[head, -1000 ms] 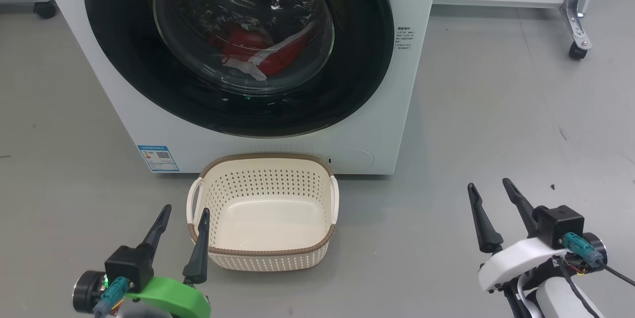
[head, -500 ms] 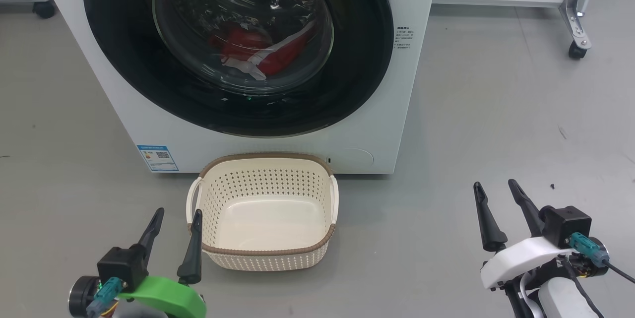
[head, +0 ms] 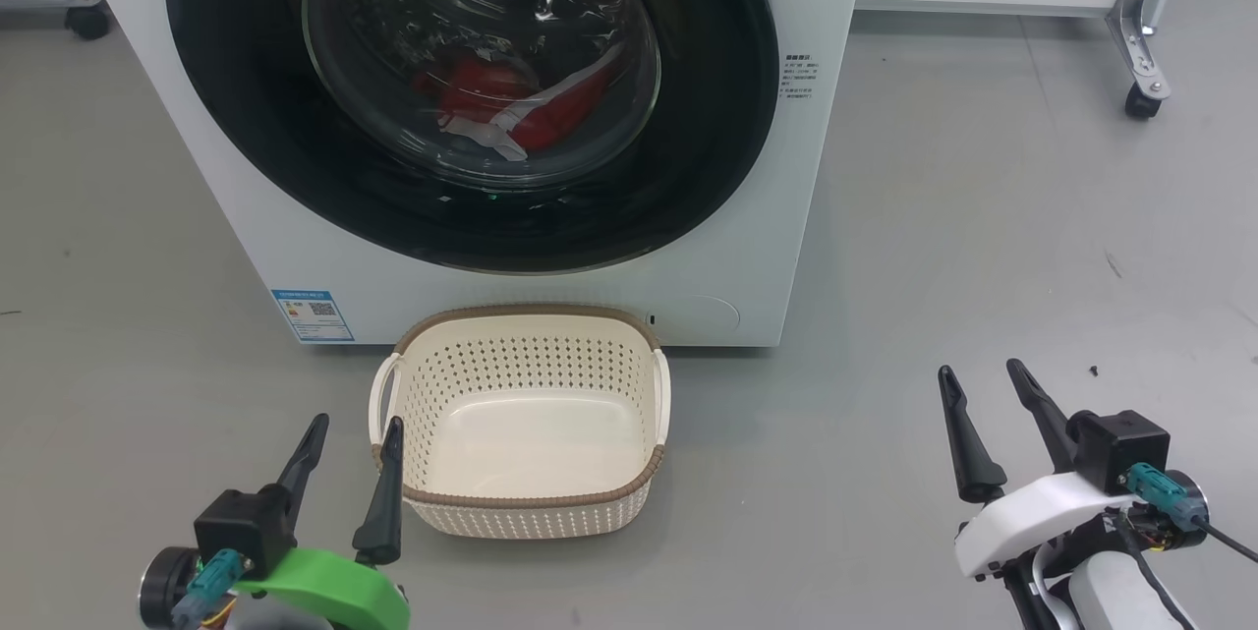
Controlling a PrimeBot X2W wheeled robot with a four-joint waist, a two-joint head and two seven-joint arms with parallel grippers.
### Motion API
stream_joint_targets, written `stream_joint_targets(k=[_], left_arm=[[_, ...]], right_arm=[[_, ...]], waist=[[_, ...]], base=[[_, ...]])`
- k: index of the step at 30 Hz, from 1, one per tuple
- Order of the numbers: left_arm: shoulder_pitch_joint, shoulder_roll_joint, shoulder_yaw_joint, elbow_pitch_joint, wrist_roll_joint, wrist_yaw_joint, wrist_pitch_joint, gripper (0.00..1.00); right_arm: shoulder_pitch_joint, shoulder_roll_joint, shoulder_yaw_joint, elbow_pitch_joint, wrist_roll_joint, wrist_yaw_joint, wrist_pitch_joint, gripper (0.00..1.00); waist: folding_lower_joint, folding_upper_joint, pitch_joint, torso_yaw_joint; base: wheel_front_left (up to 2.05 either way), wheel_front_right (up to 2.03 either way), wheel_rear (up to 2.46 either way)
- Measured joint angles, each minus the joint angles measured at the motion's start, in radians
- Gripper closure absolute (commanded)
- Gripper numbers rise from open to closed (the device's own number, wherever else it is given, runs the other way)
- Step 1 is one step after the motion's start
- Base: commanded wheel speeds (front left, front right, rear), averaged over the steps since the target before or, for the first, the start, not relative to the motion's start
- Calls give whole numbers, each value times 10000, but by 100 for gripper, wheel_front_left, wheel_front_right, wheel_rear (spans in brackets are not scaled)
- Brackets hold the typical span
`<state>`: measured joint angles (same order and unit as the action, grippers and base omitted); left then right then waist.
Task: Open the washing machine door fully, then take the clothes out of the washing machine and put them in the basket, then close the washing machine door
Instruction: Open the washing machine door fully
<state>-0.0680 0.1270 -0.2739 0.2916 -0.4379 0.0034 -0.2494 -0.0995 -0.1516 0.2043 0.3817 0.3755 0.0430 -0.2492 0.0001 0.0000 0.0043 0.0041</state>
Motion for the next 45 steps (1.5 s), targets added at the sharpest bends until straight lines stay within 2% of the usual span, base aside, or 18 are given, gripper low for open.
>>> stream_joint_targets(k=[2,3,4,21,28,31,35,45], left_arm=[[-2,-23,13,27,8,-2,0,0],[-3,-35,21,33,10,-2,0,0],[-5,-40,23,42,10,-2,0,0],[-156,-199,104,27,176,-90,0,0],[-472,-291,121,-226,257,-146,0,0],[-602,-384,113,-362,276,-186,-13,0],[-838,-464,92,-508,347,-190,-17,0],[-1331,-529,92,-836,456,-355,-25,0]], right_arm=[[0,19,-23,19,-29,6,0,0],[0,35,-48,27,-31,29,0,58],[0,50,-69,38,-29,77,0,100],[-7,240,-267,128,-86,286,0,100],[-286,631,-631,132,698,485,0,100],[-464,800,-859,186,1413,606,0,100],[-895,1005,-1392,359,3183,704,59,100],[-2674,1078,-2807,385,7551,786,1300,100]], waist=[[0,0,-4,1],[0,0,-6,1],[0,0,-7,1],[0,0,120,81],[0,0,486,193],[0,0,691,264],[0,0,1070,420],[-1,0,1926,821]], base=[[0,0,0],[0,0,0],[0,0,0],[0,0,0],[0,0,0],[0,0,0],[0,0,0],[0,0,0]])
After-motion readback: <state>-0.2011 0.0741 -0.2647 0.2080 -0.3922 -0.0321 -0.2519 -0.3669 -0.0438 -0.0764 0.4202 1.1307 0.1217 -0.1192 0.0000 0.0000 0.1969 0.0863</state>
